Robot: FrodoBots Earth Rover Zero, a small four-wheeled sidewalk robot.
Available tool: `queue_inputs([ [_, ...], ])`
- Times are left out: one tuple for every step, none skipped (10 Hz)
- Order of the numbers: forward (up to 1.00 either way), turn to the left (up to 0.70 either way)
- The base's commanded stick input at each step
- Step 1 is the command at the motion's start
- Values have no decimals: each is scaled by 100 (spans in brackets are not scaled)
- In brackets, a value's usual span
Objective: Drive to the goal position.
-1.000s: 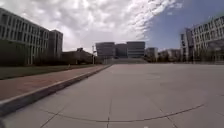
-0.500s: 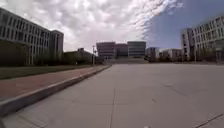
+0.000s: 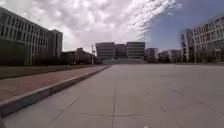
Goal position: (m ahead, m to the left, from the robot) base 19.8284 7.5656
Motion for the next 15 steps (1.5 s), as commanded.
queue_inputs([
  [70,0],
  [70,0],
  [70,-4],
  [70,-14],
  [70,-14],
  [70,-14],
  [70,-14],
  [70,-13],
  [70,0],
  [70,0],
  [70,0],
  [70,0],
  [70,0],
  [70,0],
  [70,0],
])
